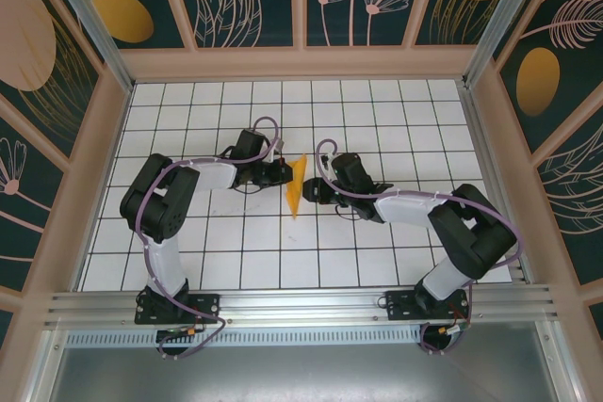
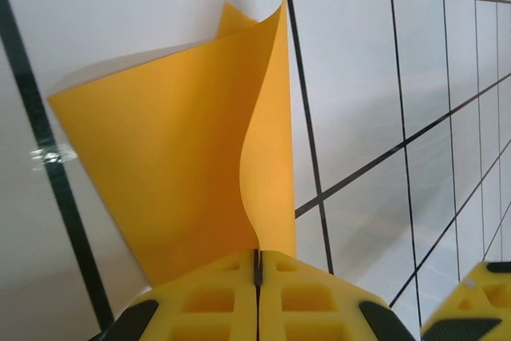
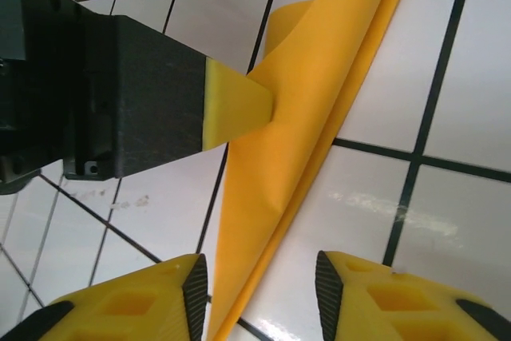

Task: Fold a paper plane with a square sheet of paper (fold left side to right side)
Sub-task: Fold the wing for the fifth time at the center of the table.

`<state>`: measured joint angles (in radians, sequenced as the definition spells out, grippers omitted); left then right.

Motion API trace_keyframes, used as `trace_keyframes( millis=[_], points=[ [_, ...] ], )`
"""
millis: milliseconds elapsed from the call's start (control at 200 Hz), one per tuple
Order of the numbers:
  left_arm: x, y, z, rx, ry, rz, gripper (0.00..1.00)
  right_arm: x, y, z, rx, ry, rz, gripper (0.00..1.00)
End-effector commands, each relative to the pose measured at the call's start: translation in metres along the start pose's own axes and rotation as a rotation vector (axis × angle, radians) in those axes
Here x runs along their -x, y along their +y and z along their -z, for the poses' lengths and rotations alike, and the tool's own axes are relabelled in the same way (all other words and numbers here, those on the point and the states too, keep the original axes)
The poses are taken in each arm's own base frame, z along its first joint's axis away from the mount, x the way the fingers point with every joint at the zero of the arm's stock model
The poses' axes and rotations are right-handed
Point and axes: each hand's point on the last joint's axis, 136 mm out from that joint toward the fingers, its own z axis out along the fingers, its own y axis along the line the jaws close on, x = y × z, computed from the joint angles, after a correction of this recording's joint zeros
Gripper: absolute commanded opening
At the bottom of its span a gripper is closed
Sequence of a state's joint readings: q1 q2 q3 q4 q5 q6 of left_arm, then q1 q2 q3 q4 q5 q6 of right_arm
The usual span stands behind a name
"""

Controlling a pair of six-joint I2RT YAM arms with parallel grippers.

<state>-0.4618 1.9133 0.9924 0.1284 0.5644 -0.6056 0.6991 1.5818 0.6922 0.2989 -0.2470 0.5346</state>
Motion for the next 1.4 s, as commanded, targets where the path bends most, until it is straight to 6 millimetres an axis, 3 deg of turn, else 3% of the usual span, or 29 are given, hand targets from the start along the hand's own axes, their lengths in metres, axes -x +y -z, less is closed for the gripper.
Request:
trace_keyframes(
  millis=[0, 235, 470, 495, 585, 921, 1396],
  points=[
    [0.003, 0.006, 0.000, 0.007, -0.018, -0.007, 0.08, -0.001, 0.009, -0.002, 0.076, 0.019, -0.035, 0.41],
    [0.001, 0.012, -0.003, 0.015, -0.014, 0.000, 0.08, -0.002, 0.010, -0.001, 0.097, 0.026, -0.055, 0.40],
    [-0.001, 0.018, -0.008, 0.025, -0.009, 0.015, 0.08, -0.003, 0.033, 0.001, 0.229, 0.054, -0.082, 0.31],
    [-0.010, 0.025, -0.009, 0.038, 0.007, 0.027, 0.08, -0.004, 0.035, 0.000, 0.247, 0.061, -0.091, 0.30],
    [-0.011, 0.028, -0.009, 0.047, 0.007, 0.032, 0.07, -0.008, 0.042, -0.003, 0.298, 0.090, -0.119, 0.27],
    [-0.013, 0.032, -0.009, 0.057, 0.006, 0.036, 0.07, -0.022, 0.038, -0.027, 0.311, 0.183, -0.173, 0.27],
    [-0.012, 0.038, -0.010, 0.080, 0.003, 0.045, 0.06, -0.032, 0.032, -0.043, 0.288, 0.251, -0.195, 0.26]
  ],
)
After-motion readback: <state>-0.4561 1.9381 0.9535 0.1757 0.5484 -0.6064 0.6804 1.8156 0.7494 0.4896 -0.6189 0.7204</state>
